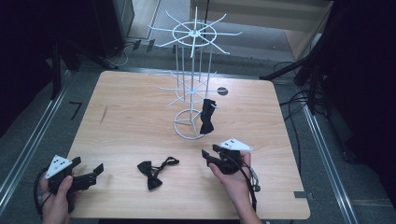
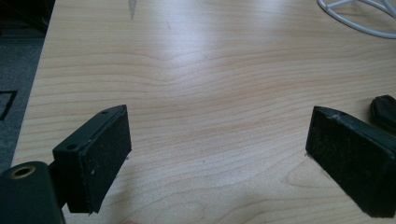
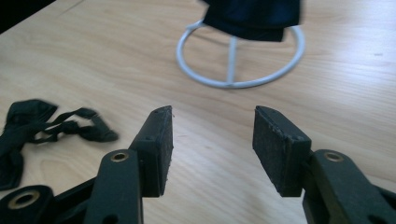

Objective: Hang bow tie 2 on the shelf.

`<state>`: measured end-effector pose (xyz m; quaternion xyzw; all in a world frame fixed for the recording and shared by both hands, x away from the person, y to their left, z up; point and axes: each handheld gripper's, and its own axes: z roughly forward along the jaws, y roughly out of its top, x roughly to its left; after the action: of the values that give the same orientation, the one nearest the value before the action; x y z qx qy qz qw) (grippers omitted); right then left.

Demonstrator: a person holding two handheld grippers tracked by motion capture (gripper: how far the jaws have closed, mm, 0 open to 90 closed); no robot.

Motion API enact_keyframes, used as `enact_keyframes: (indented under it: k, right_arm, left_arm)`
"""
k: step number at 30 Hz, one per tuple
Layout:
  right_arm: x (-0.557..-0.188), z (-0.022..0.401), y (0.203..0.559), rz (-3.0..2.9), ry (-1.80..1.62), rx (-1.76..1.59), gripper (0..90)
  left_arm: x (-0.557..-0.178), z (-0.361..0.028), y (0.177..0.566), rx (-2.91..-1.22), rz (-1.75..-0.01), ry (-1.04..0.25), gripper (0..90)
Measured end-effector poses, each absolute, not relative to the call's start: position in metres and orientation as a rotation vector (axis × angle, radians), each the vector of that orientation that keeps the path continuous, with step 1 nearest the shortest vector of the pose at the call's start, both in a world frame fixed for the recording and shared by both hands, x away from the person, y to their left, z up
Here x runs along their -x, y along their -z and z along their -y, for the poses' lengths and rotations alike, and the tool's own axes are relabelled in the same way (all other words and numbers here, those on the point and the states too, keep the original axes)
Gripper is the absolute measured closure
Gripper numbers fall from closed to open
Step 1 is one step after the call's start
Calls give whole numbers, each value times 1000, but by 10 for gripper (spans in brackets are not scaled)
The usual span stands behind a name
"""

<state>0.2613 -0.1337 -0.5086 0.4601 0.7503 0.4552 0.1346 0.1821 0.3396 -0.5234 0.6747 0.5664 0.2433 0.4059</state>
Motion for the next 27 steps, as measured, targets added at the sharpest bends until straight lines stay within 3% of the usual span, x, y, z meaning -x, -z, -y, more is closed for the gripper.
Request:
enact_keyframes:
  k: [27]
  right_arm:
    - [-256,60,528,-2368,-1345,-1169,487]
  left_arm:
    - [-184,-338,524,-1721,-1422,-613,73]
